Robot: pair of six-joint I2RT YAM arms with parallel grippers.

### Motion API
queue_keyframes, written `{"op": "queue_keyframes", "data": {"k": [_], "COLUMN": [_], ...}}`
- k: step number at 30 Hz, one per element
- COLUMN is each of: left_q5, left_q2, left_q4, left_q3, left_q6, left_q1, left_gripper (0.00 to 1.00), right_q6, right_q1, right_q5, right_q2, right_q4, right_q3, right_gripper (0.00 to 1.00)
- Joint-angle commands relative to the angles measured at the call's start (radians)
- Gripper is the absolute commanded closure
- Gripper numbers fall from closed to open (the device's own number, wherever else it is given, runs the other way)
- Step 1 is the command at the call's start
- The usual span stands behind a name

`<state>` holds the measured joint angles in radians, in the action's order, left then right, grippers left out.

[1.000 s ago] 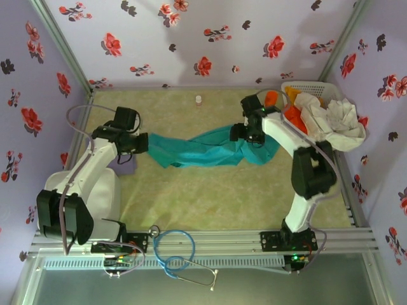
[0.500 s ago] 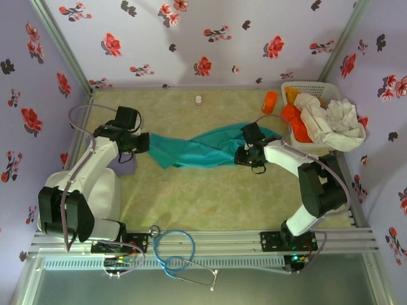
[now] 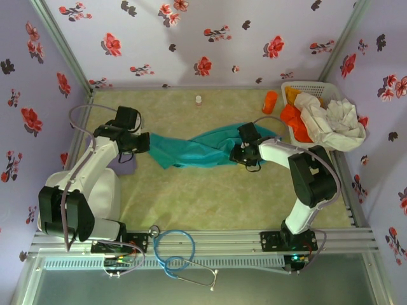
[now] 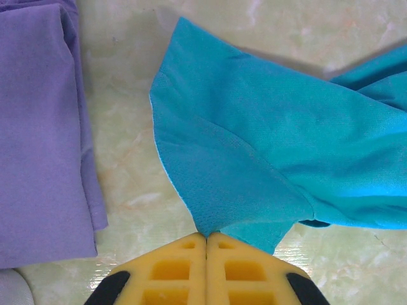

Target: Fold and stack the t-shirts

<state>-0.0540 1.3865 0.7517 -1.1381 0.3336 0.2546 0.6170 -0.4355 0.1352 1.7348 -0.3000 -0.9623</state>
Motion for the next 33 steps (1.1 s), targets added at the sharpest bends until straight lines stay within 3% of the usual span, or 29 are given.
{"op": "queue_keyframes", "data": {"k": [1, 4, 7, 12, 17, 21, 23, 28, 33], "left_q5": [-0.01, -0.011, -0.009, -0.007, -0.009, -0.009, -0.011, -0.01, -0.01], "left_q2": [0.003, 0.011, 0.01, 0.001, 0.008, 0.009, 0.011, -0.003, -0.013], "left_q4": [-0.012, -0.014, -0.008, -0.008, -0.018, -0.023, -0.022, -0.017, -0.018], "left_q3": [-0.013, -0.017, -0.022, -0.017, -0.01, -0.009, -0.012, -0.004, 0.01], "left_q6": [0.013, 0.013, 0.009, 0.007, 0.013, 0.015, 0.013, 0.007, 0.008], "left_q1": [-0.005, -0.006, -0.006, -0.006, -0.005, -0.005, -0.006, -0.005, -0.006], "left_gripper": [1.0, 1.0, 1.0, 1.0, 1.0, 1.0, 1.0, 1.0, 1.0], "right_q6": [0.033, 0.026, 0.008, -0.066, -0.101, -0.093, -0.091, -0.082, -0.089], "right_q1": [-0.009, -0.009, -0.009, -0.009, -0.009, -0.006, -0.005, 0.016, 0.03], "right_q5": [0.017, -0.017, -0.102, -0.219, -0.318, -0.335, -0.341, -0.337, -0.35], "right_q2": [0.03, 0.029, -0.014, -0.12, -0.163, -0.132, -0.092, -0.025, -0.046], "right_q4": [0.014, -0.019, -0.079, -0.148, -0.215, -0.216, -0.223, -0.211, -0.204], "right_q3": [-0.01, -0.015, -0.01, 0.027, 0.049, 0.057, 0.04, 0.021, 0.004], "right_gripper": [0.65, 0.76, 0.77, 0.47, 0.39, 0.21, 0.19, 0.25, 0.56]}}
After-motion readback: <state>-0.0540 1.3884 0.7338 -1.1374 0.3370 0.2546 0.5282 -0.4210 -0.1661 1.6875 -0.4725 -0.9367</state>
